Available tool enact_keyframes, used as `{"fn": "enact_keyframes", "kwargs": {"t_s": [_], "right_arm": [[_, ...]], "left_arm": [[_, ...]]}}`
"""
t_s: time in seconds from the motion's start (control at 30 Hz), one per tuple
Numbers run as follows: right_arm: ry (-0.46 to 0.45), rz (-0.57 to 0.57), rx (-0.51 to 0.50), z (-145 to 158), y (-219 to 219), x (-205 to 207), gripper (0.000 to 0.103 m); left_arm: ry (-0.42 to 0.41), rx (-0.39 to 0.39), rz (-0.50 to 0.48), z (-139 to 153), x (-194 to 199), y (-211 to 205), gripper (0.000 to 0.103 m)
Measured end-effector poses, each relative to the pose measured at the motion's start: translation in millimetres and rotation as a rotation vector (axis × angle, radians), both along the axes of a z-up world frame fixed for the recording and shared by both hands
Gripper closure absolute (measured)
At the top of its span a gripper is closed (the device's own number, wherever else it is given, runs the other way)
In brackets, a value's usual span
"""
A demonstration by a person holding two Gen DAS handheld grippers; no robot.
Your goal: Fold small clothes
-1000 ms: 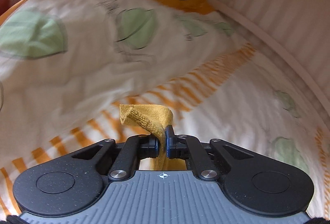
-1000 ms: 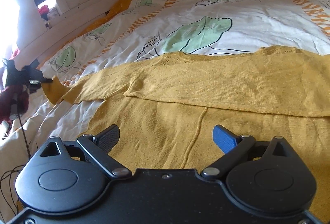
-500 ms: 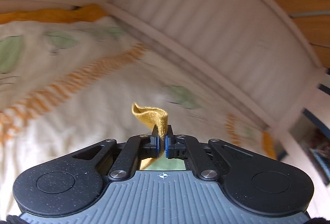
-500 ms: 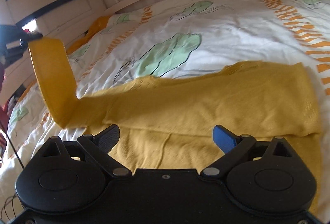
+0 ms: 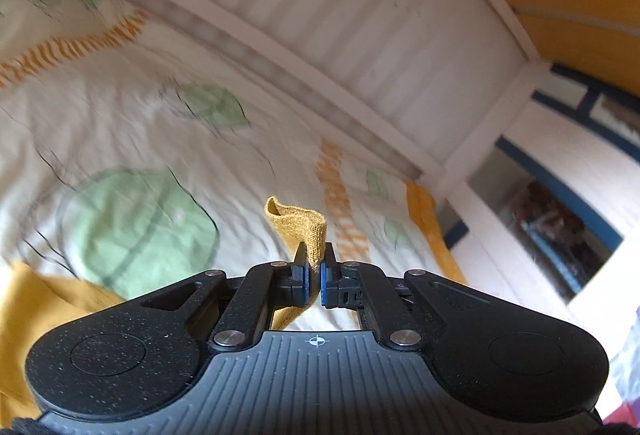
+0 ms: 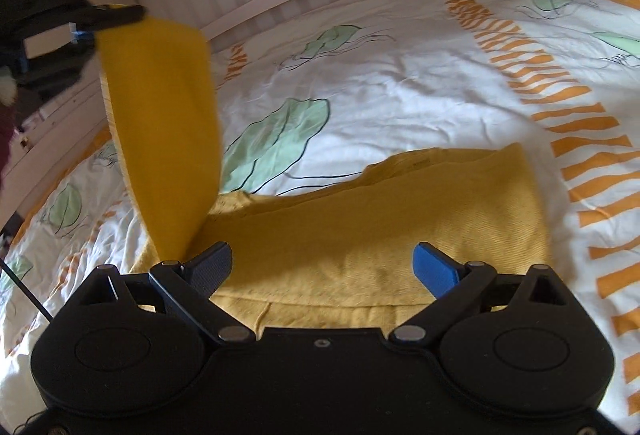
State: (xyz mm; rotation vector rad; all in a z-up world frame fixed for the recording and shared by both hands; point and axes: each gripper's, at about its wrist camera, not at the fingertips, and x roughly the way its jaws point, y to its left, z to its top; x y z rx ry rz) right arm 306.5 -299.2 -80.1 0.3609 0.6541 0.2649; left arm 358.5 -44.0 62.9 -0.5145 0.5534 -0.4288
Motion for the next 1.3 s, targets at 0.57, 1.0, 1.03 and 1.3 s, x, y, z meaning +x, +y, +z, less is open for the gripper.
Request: {"fn": "enact_keyframes", "kwargs": {"t_s": [0.57, 1.0, 1.03, 1.3], "right_arm": [[0.159, -0.071, 0.02, -26.2, -18.5, 18.1, 0.005], [0.142, -0.075, 0.01, -26.7, -24.1, 21.1, 0.005], [0.133, -0.068, 0.005, -26.5, -23.9, 21.1, 0.005], [0.049, -0.025, -0.051, -25.5, -19.4, 21.4, 0.005]], "left_arm": [[0.053, 0.258, -0.303, -59.7, -21.3, -87.6, 0.063], [0.089, 0.492, -0.027, -91.4, -34.1, 2.8, 0.059], [0.109, 0.513, 0.002, -96.6, -33.1, 12.3, 0.059], [0.239, 0.551, 0.162, -128.3, -28.5, 77.7, 0.059]]}}
